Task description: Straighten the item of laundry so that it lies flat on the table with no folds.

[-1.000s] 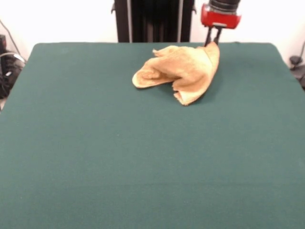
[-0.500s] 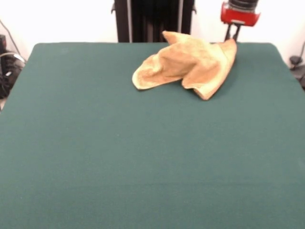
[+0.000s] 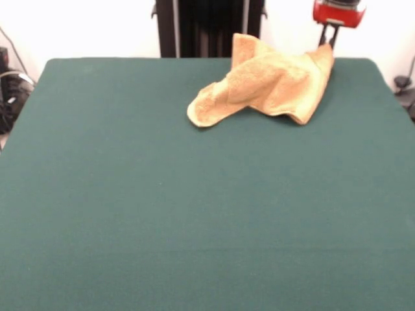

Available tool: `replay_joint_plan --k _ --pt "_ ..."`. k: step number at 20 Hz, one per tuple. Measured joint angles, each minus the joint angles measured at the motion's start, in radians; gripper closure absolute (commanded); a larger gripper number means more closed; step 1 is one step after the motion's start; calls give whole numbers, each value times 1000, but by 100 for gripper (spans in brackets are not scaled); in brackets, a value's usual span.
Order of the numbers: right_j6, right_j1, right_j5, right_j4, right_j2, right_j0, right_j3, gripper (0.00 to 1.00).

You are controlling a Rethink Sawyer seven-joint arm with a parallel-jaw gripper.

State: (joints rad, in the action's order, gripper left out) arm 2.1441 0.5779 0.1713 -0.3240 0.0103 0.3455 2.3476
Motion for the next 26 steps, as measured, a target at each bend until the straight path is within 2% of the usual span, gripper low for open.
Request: replay_joint_plan --k 8,19,26 --pt "78 -14 36 0 20 0 12 100" --pt "89 -13 36 5 21 -2 22 100" --pt "89 3 36 58 21 -32 87 100"
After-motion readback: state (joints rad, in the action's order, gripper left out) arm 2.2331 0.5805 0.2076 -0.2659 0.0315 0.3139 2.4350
